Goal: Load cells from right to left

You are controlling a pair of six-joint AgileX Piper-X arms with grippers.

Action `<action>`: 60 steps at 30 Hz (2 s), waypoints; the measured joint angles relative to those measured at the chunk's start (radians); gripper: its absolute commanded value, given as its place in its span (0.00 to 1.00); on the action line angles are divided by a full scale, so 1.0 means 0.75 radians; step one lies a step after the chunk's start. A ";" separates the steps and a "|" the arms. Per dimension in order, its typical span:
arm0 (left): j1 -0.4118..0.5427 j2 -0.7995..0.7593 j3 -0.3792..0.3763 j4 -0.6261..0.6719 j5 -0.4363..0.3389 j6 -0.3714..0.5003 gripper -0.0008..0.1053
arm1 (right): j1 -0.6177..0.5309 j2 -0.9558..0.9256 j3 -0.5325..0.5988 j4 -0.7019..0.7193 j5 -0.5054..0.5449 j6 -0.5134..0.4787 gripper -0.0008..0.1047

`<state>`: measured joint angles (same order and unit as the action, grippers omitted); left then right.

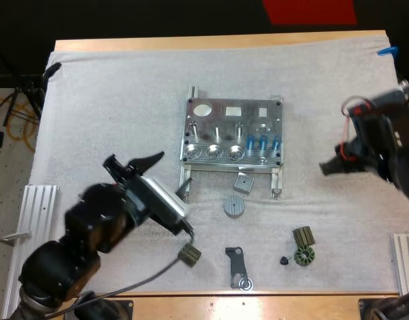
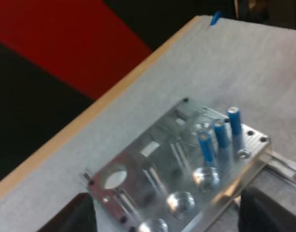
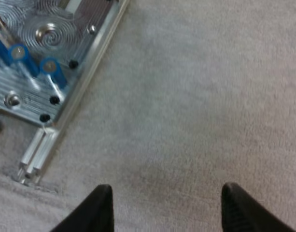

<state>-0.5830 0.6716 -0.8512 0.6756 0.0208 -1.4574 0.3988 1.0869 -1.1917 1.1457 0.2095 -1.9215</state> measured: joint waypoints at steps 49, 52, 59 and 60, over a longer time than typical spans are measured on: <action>0.551 -0.914 0.150 0.607 -0.052 -0.400 0.59 | 0.000 -1.464 0.648 0.102 0.077 0.384 0.46; 0.551 -0.914 0.176 0.636 -0.051 -0.431 0.59 | 0.000 -1.464 0.651 0.132 0.055 0.390 0.38; 0.551 -0.914 0.271 0.631 -0.051 -0.440 0.58 | 0.000 -1.464 0.688 0.093 0.060 0.368 0.11; 0.551 -0.914 0.292 0.623 -0.051 -0.440 0.56 | 0.000 -1.464 0.709 0.084 0.060 0.361 0.08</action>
<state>-0.1700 -0.0136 -0.6322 1.1428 -0.0178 -1.7871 0.3988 -0.0112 -0.6597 1.2087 0.2548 -1.6510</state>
